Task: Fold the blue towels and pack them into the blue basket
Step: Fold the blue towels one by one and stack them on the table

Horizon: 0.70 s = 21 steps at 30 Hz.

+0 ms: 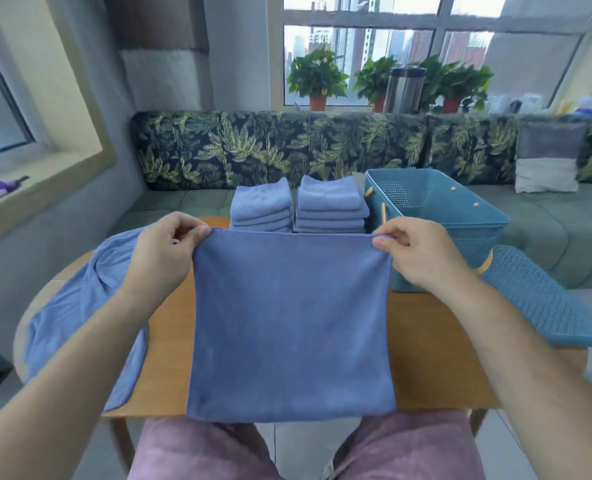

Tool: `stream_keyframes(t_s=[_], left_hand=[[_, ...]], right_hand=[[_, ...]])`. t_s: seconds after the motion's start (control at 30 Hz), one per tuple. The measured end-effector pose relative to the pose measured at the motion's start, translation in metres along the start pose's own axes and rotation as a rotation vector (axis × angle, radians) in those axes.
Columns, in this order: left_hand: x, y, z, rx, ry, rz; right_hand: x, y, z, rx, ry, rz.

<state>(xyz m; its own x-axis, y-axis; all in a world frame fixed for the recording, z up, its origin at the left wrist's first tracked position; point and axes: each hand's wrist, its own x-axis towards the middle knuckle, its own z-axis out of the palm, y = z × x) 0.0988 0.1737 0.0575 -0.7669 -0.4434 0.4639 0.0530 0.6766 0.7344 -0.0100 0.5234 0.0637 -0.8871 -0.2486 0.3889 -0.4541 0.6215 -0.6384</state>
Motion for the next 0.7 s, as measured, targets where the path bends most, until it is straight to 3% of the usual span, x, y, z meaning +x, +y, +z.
stream_keyframes(t_s=[0.13,0.4,0.7], left_hand=[[0.058,0.023,-0.009,0.126,-0.004,0.052],[0.102,0.055,-0.023,0.109,0.07,0.104],[-0.02,-0.009,0.006,0.043,-0.089,-0.047]], right_hand=[[0.055,-0.027,-0.013,0.01,0.059,-0.044],[0.089,-0.051,-0.039,-0.062,0.111,-0.183],[-0.019,0.009,-0.005,0.027,-0.201,-0.053]])
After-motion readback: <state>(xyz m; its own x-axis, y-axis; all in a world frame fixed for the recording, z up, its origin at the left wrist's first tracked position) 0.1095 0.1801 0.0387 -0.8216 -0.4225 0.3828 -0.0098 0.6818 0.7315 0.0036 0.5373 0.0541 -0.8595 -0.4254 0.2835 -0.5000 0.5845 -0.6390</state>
